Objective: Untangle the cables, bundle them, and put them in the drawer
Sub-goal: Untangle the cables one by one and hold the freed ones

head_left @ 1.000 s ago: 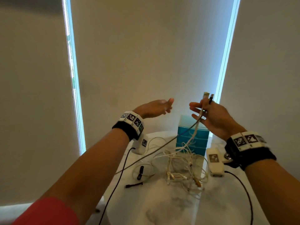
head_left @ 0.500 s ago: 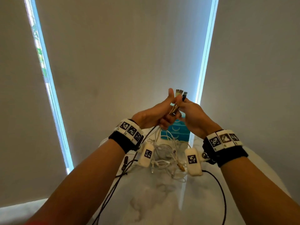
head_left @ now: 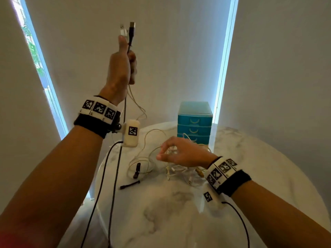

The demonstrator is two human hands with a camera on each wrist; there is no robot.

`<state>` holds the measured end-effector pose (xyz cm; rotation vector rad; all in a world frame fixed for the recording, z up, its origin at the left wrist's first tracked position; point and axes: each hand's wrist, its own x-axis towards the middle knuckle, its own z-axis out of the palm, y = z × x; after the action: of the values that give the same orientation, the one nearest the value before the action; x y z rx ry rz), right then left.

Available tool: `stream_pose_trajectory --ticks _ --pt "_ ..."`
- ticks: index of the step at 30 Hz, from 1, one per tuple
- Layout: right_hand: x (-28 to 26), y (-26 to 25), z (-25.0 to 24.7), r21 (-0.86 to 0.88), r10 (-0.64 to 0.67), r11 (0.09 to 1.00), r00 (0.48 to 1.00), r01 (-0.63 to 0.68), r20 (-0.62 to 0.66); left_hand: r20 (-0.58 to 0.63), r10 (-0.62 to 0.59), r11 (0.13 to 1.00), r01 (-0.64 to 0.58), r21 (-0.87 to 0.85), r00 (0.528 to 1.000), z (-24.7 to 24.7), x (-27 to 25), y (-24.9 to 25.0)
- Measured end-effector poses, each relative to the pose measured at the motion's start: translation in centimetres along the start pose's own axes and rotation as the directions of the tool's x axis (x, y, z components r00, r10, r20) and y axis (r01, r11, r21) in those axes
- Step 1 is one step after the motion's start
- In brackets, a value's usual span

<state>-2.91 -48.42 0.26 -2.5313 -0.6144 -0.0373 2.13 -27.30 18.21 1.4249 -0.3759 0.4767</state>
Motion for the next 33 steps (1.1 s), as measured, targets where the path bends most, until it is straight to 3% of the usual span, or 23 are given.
stream_pose_trajectory --ticks 3,5,7,9,11,14,16,18,20,21,22,24,26,28,29,30,31,33 --pt "0.5 -2.9 0.8 0.192 -0.05 0.98 0.998 0.056 -0.039 -0.07 0.029 1.0 -0.03 -0.007 0.997 -0.5 0.3 0.3" --pt "1.6 -5.2 1.3 0.196 -0.084 0.976 0.995 0.091 -0.047 -0.048 0.015 0.998 -0.013 0.054 0.999 0.1 0.0 0.4" --pt "2.7 -7.1 1.9 0.199 -0.114 0.975 0.99 0.095 0.088 0.015 -0.027 0.992 0.025 0.124 1.0 1.1 -0.5 0.4" --pt "3.5 -8.3 3.1 0.322 -0.182 0.943 0.939 0.083 0.293 0.087 -0.079 0.986 0.065 0.153 0.993 1.7 -1.0 0.4" --pt "4.1 -8.6 3.7 0.485 -0.258 0.871 0.909 0.074 0.326 0.159 -0.136 0.981 0.111 0.158 0.978 1.7 -1.4 0.3" --pt "4.5 -8.2 2.9 0.757 -0.349 0.654 0.89 0.007 0.292 0.25 -0.208 0.972 0.171 0.161 0.945 0.7 -1.9 0.3" --pt "4.7 -7.6 1.7 0.822 -0.404 0.564 0.842 -0.08 0.359 0.265 -0.227 0.969 0.19 0.157 0.937 -0.3 -2.1 0.3" --pt "4.9 -7.3 0.8 0.811 -0.447 0.568 0.775 -0.139 0.446 0.265 -0.243 0.967 0.212 0.143 0.933 -1.3 -2.1 0.5" --pt "5.3 -7.3 0.3 0.732 -0.43 0.656 0.704 -0.186 0.565 0.265 -0.257 0.966 0.236 0.107 0.929 -2.1 -2.3 0.9" --pt "5.7 -7.2 0.3 0.67 -0.383 0.717 0.694 -0.193 0.61 0.27 -0.261 0.965 0.244 0.095 0.927 -2.4 -2.5 1.1" --pt "6.0 -7.4 0.1 0.592 -0.325 0.786 0.696 -0.177 0.64 0.278 -0.268 0.963 0.254 0.085 0.922 -2.6 -2.6 1.4" --pt "7.6 -8.0 0.2 0.453 -0.182 0.883 0.798 -0.124 0.574 0.287 -0.266 0.963 0.242 0.115 0.92 -2.8 -3.2 1.9" --pt "9.8 -9.5 0.7 0.482 -0.141 0.876 0.953 -0.006 0.268 0.246 -0.232 0.962 0.183 0.205 0.941 -2.4 -3.9 2.6" --pt "11.6 -11.7 1.2 0.715 -0.216 0.686 0.976 0.135 0.023 0.114 -0.109 0.923 0.058 0.381 0.987 -2.0 -4.1 3.7" --pt "12.2 -12.9 1.3 0.768 -0.232 0.621 0.973 0.156 -0.011 0.061 0.002 0.876 -0.032 0.482 0.998 -1.9 -3.8 4.3" --pt "12.6 -13.8 1.1 0.768 -0.26 0.617 0.965 0.17 -0.004 0.02 0.118 0.788 -0.106 0.607 0.993 -2.1 -3.5 5.0" --pt "13.0 -14.5 0.9 0.716 -0.277 0.672 0.961 0.187 0.01 0.014 0.23 0.668 -0.168 0.725 0.973 -2.7 -3.1 5.7" --pt "13.7 -15.1 -0.1 0.56 -0.295 0.791 0.956 0.245 -0.001 -0.009 0.354 0.49 -0.178 0.853 0.935 -4.2 -3.4 7.4"
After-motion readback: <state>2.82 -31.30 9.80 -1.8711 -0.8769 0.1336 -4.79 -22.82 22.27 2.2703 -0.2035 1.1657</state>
